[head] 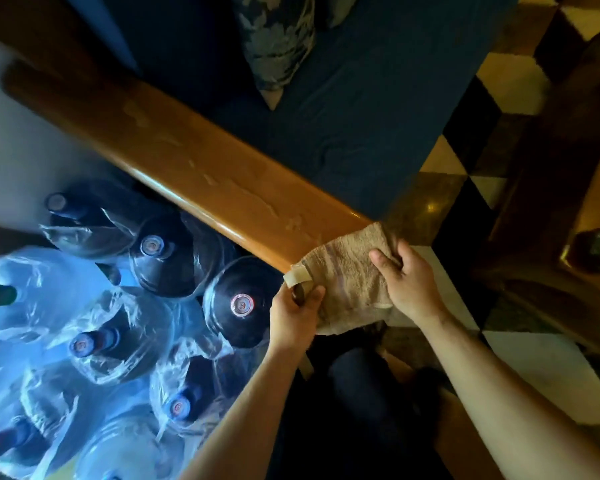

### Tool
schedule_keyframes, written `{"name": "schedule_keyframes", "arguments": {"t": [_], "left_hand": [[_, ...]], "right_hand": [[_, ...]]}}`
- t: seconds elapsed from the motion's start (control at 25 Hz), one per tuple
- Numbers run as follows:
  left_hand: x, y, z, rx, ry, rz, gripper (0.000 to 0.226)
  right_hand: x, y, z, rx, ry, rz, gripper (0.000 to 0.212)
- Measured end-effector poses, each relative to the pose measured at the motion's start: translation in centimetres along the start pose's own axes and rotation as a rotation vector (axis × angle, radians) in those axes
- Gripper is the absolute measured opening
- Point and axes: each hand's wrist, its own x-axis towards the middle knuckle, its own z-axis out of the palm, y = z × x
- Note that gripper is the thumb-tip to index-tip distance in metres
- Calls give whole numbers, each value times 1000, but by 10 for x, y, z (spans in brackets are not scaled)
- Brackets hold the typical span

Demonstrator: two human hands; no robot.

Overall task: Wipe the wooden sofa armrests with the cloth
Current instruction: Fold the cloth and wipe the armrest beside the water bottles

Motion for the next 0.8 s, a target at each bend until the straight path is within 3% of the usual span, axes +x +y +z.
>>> {"name": "schedule_keyframes", "arguments": {"t": [0.16, 0.24, 0.32, 0.52, 0.64, 0.8], "left_hand": [[6, -9, 27, 44, 123, -76, 20], [13, -12, 39, 50, 227, -219, 27], [18, -13, 46, -77, 298, -309, 30], [14, -6, 56, -286, 351, -432, 39], [24, -2, 55, -403, 394, -458, 35], [58, 11, 42, -458, 554, -371, 34]], "right_hand": [[68, -9, -6, -249, -75, -206, 39], [99, -1, 7, -474, 59, -286, 40], [102, 4, 23, -577, 125, -334, 56], [76, 15, 36, -930, -293, -331, 117], [116, -1, 48, -863, -310, -282, 124], [194, -42, 82, -532, -475, -93, 110]]}}
